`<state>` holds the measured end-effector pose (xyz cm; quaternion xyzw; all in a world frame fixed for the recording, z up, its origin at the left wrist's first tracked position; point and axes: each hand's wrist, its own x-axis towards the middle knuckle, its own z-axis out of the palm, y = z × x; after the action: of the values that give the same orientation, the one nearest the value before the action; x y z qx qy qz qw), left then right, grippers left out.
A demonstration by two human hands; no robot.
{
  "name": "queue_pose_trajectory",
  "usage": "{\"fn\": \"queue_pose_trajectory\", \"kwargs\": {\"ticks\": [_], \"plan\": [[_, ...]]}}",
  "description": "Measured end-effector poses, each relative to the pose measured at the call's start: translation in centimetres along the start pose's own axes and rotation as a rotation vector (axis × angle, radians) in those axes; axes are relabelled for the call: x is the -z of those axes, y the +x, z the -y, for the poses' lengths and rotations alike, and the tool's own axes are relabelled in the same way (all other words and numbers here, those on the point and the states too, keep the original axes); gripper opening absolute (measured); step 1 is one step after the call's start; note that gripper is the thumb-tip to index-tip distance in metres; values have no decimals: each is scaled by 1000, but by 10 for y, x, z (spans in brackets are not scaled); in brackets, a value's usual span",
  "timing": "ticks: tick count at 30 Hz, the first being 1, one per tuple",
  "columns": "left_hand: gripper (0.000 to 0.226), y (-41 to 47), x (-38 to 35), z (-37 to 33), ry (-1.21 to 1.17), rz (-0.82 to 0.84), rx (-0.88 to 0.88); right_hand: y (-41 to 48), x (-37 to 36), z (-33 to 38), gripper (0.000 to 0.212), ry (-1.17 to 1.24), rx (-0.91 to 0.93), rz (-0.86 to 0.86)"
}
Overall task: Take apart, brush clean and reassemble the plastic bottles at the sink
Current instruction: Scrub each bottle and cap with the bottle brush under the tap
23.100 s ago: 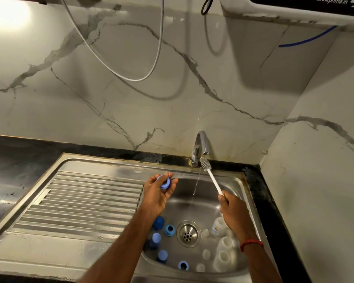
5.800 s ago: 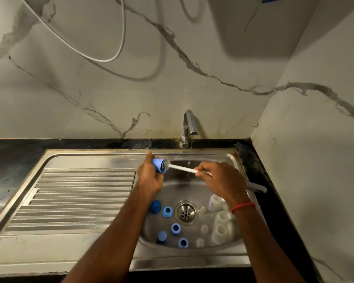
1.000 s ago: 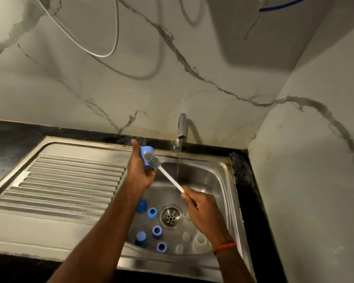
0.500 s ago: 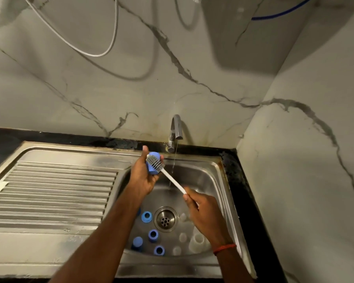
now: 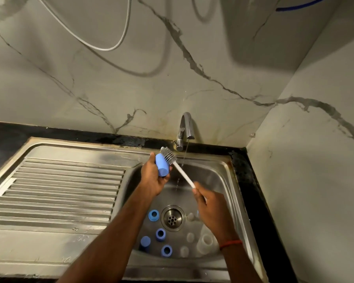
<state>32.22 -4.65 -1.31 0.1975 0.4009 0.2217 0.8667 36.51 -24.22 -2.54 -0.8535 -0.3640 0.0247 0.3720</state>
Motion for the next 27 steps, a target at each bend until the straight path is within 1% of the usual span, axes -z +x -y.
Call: {"fn": "queue_pose_trajectory", "kwargs": {"ticks": [3,6,7,10,13,18,20,22,23,25,27], "plan": [[55,-2,-5,0,17,29,-17,15,-2,7,36,-42,-10,-5],[58,0,-1,-15,-74,19,-25,10,0,8,33,5,15,51],[56,1,2,-19,-122,13,-20,9,0,4,30,14,-11,53],[47,7,9,-21,-221,-32,-17,15,0,-14,19,-48,-175,-50],[47,9,12,-16,-240,-45,-7,25,7,-25,18,-85,-239,-82],[61,17,17,-6,-344,-74,26,32,10,-14,18,13,-225,-114],[61,17,16,-5,-322,-85,18,25,8,-7,16,107,-195,-51],[54,15,14,-2,-241,-93,-2,14,4,0,13,161,-117,94],[48,12,12,0,-195,-94,-10,11,1,3,14,149,-76,138],[39,11,9,5,-132,-106,-9,10,-8,7,17,92,-37,129],[35,11,7,6,-137,-120,-6,13,-15,10,25,63,-15,94]]}}
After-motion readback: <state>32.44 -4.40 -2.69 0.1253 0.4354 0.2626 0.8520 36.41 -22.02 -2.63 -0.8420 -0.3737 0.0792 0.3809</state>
